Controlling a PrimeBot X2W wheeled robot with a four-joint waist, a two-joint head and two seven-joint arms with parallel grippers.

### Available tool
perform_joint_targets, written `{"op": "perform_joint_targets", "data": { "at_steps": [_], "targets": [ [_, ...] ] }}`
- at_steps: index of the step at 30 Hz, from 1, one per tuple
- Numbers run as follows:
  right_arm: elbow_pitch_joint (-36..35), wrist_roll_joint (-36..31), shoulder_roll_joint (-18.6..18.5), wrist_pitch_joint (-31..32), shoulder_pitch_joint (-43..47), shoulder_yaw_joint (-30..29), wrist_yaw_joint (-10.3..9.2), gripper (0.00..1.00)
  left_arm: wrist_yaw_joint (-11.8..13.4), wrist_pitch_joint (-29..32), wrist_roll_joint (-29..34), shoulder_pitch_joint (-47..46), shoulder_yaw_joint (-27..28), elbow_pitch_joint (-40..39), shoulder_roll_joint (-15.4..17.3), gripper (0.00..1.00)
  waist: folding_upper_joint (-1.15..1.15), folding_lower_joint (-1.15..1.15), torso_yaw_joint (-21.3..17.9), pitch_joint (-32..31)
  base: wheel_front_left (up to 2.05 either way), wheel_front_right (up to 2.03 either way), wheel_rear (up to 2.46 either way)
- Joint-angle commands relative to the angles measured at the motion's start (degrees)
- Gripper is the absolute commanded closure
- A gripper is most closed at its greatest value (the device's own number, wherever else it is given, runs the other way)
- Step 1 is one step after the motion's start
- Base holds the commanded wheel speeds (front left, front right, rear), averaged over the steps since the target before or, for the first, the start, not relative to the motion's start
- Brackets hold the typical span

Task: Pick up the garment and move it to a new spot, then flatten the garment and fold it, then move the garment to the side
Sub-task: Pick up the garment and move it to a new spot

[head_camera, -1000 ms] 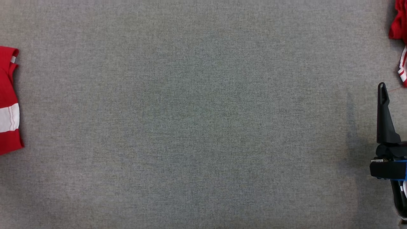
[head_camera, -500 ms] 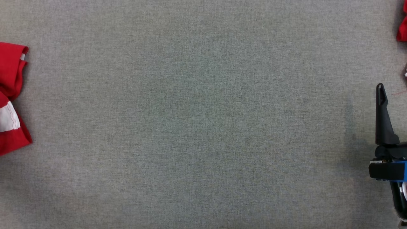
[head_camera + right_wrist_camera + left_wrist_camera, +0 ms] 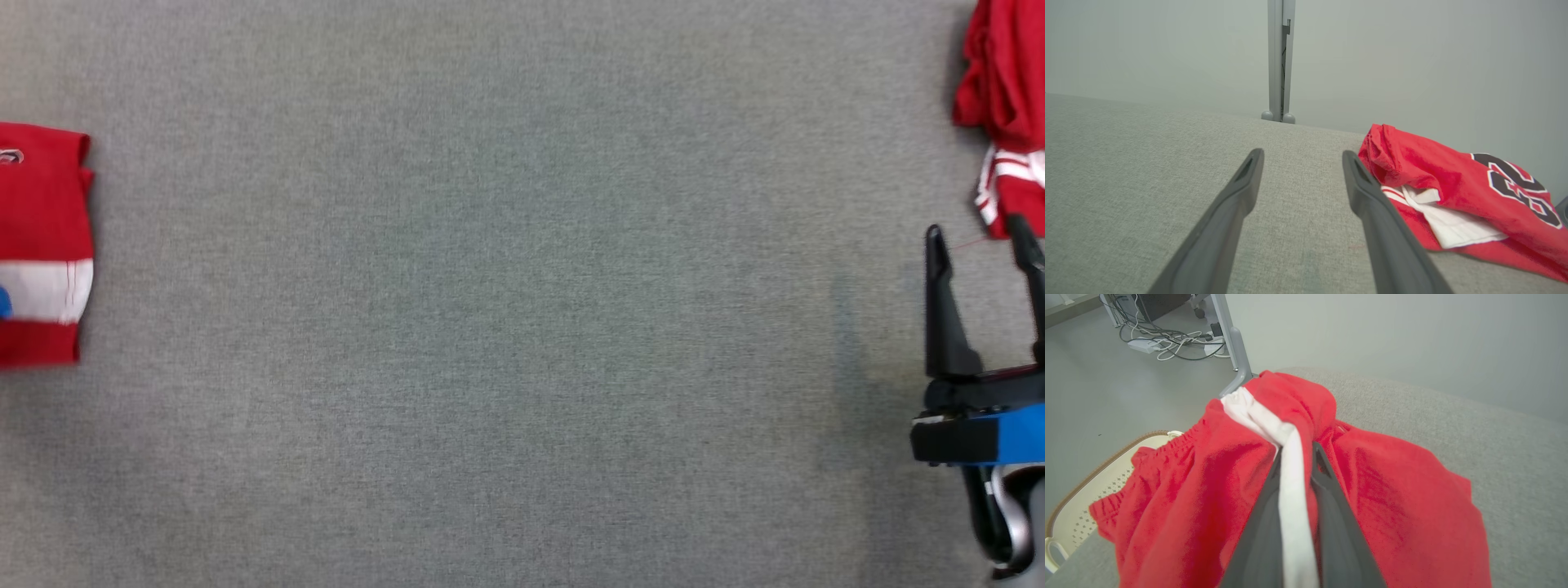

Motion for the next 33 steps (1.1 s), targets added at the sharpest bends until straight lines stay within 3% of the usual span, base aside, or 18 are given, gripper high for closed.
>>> {"op": "perform_joint_targets", "data": {
  "at_steps": [1, 8, 19, 25, 33],
  "targets": [
    [0.9, 0.7, 0.7, -0.7, -0.6, 0.7, 0.01, 0.00, -0.2, -1.6, 0.4, -1.9, -0.8, -1.1, 0.3, 1.00, 0.00, 0.00, -1.1, -1.6, 0.00, 0.00, 0.00],
    [5.3, 1.6, 3.0, -2.3, -1.2, 3.0, 0.01, 0.00, -0.5, -4.8, 1.8, -7.1, -6.3, -7.9, -1.5, 1.00, 0.00, 0.00, -4.2, -6.5, 0.00, 0.00, 0.00],
    [10.2, 3.6, 7.1, -3.2, -2.7, 6.9, 0.01, 0.00, -0.4, -4.7, -0.6, -11.9, -22.0, -27.4, -6.8, 1.00, 0.00, 0.00, -12.3, -10.0, 0.00, 0.00, 0.00],
    [10.9, 4.7, 8.8, -3.3, -2.7, 9.5, 0.01, 0.00, -0.4, -2.4, -2.9, -6.3, -30.0, -33.7, -11.1, 1.00, 0.00, 0.00, -16.4, -10.9, 0.00, 0.00, 0.00],
    [11.8, 5.3, 9.6, -3.2, -1.5, 10.7, 0.01, 0.00, -0.4, -1.4, -6.5, 5.9, -37.1, -33.4, -15.0, 1.00, 0.00, 0.00, -19.0, -12.3, 0.00, 0.00, 0.00]
  ]
}}
